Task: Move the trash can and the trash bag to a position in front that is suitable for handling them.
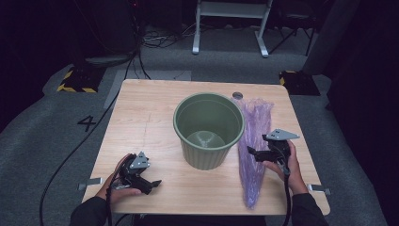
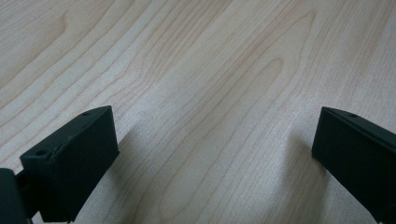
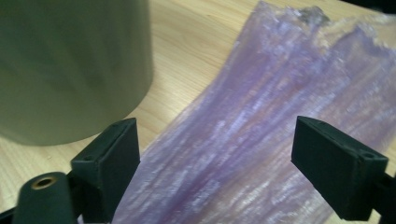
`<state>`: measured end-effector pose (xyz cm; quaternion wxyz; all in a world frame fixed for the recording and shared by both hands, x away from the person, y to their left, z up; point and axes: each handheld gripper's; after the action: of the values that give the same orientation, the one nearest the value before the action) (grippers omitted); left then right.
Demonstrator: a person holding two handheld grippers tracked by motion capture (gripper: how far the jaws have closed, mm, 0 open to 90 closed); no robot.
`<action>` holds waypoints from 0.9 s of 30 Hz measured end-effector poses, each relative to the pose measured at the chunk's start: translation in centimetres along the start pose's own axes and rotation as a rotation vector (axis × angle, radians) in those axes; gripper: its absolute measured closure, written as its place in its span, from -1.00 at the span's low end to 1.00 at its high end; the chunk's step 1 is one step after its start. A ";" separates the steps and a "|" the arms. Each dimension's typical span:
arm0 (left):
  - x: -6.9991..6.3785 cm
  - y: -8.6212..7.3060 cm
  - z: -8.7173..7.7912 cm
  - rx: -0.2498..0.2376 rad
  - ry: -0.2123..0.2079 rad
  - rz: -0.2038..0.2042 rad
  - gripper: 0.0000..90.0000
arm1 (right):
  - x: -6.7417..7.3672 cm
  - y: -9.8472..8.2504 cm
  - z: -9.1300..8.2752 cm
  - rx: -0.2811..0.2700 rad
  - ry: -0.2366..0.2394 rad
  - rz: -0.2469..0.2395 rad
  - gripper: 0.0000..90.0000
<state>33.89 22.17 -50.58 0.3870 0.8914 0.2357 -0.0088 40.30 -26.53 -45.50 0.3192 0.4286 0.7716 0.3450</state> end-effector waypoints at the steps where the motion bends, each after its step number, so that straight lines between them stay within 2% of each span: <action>1: 0.0 0.0 0.0 0.000 0.000 -0.001 -1.00 | 0.5 0.1 0.0 0.004 -0.005 -0.021 -0.66; 3: 0.0 0.0 0.0 0.000 0.001 -0.001 -1.00 | 0.9 0.2 0.4 0.019 -0.035 -0.050 -0.66; 6: 0.0 0.0 0.0 0.000 0.000 0.000 -1.00 | 0.9 -0.1 1.4 0.063 -0.079 -0.057 -0.58; 8: 0.0 0.0 0.0 0.000 0.000 -0.001 -1.00 | 0.7 -0.4 1.9 0.067 -0.153 -0.087 -0.41; 9: 0.0 0.0 0.0 0.000 0.001 -0.001 -1.00 | 0.4 -0.6 2.1 0.057 -0.200 -0.103 -0.44; 11: 0.0 0.0 0.0 0.000 0.001 -0.001 -1.00 | -0.2 -1.0 2.3 0.057 -0.184 -0.061 -0.47; 15: 0.0 0.0 0.0 0.000 0.000 0.000 -1.00 | -0.8 -1.5 2.8 0.085 -0.164 -0.041 -0.53; 17: 0.0 0.0 0.0 0.000 0.000 0.000 -1.00 | -1.2 -1.9 3.0 0.089 -0.105 0.003 -0.60; 19: 0.0 0.0 0.0 0.000 0.000 0.000 -1.00 | -1.5 -2.0 2.8 0.057 -0.038 0.045 -0.65; 21: 0.0 0.0 0.0 -0.001 0.000 0.001 -1.00 | -1.7 -1.8 2.2 0.026 -0.005 0.060 -0.66; 23: 0.0 0.0 0.0 0.000 0.000 -0.001 -1.00 | -1.7 -1.7 1.9 0.023 -0.010 0.056 -0.66; 25: 0.0 0.0 0.0 0.000 0.000 0.000 -1.00 | -1.5 -1.8 1.8 0.039 -0.036 0.049 -0.66; 27: 0.0 0.0 0.0 0.000 0.000 0.000 -1.00 | -1.3 -1.9 2.0 0.060 -0.032 0.047 -0.66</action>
<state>33.89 22.17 -50.58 0.3871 0.8913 0.2358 -0.0088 41.60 -27.91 -47.90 0.3106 0.4613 0.7661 0.3222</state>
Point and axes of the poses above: each handheld gripper's, and its own axes: z roughly forward along the jaws, y roughly out of its top, x roughly to its left, and after that the axes turned 15 degrees about -y, right-handed
